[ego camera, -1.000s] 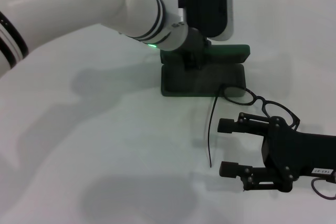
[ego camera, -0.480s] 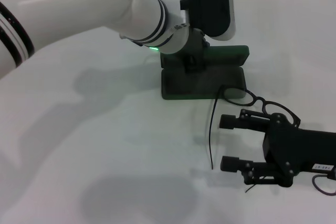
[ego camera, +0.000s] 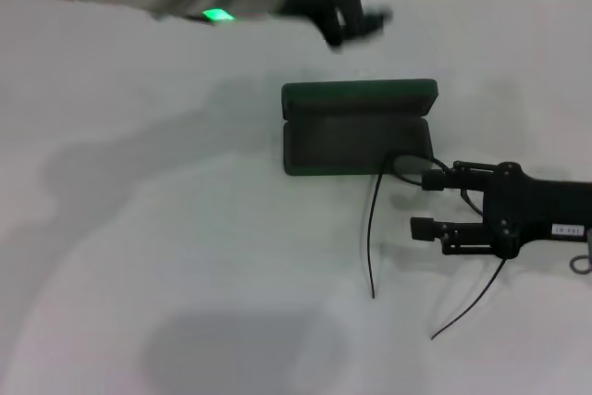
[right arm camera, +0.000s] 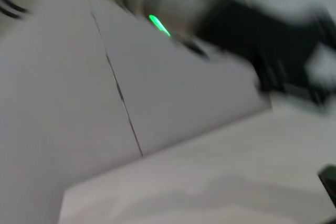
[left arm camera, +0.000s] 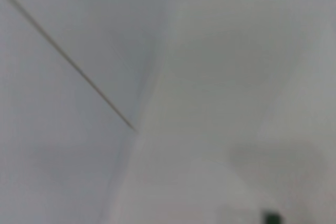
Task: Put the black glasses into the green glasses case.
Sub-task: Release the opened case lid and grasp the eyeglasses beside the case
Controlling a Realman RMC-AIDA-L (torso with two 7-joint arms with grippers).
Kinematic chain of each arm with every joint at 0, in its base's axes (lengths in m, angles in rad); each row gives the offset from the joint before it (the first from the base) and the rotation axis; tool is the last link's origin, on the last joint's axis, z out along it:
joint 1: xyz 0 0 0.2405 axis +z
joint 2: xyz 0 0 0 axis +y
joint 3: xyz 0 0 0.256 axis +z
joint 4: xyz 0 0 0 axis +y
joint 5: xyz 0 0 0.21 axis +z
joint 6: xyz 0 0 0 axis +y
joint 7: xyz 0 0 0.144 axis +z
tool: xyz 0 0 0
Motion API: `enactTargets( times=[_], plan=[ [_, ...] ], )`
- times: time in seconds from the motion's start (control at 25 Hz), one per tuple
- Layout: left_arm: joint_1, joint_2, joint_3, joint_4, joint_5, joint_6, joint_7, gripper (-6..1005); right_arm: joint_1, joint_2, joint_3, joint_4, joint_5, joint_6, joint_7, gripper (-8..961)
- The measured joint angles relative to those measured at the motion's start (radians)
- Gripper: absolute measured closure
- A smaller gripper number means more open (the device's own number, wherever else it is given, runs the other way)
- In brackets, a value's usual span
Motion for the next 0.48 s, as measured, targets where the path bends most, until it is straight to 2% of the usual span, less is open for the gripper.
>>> enactTargets(
  times=[0.08,0.16,0.2,0.28,0.36,0.48],
  plan=[
    [0.118,0.002,-0.063,0.140,-0.107,-0.015,0.018,564,0.000,-0.018,0.002,-0.089,-0.076,0.048,0.111,204],
    [0.209,0.004,-0.116,0.215,-0.239,-0.016,0.068,566,-0.001,-0.029,0.036,-0.206,-0.207,0.099,0.262,205],
    [0.257,0.005,-0.142,0.242,-0.325,-0.014,0.106,567,0.000,-0.028,0.058,-0.253,-0.276,0.110,0.324,205],
    [0.340,0.005,-0.185,0.260,-0.479,-0.002,0.185,569,0.011,-0.012,0.129,-0.376,-0.471,0.114,0.490,210],
    [0.411,0.005,-0.218,0.256,-0.616,0.021,0.267,571,0.028,0.015,0.197,-0.493,-0.660,0.085,0.638,219],
    [0.466,0.005,-0.236,0.223,-0.724,0.051,0.330,573,0.064,0.049,0.271,-0.625,-0.875,-0.004,0.797,233]
  ],
)
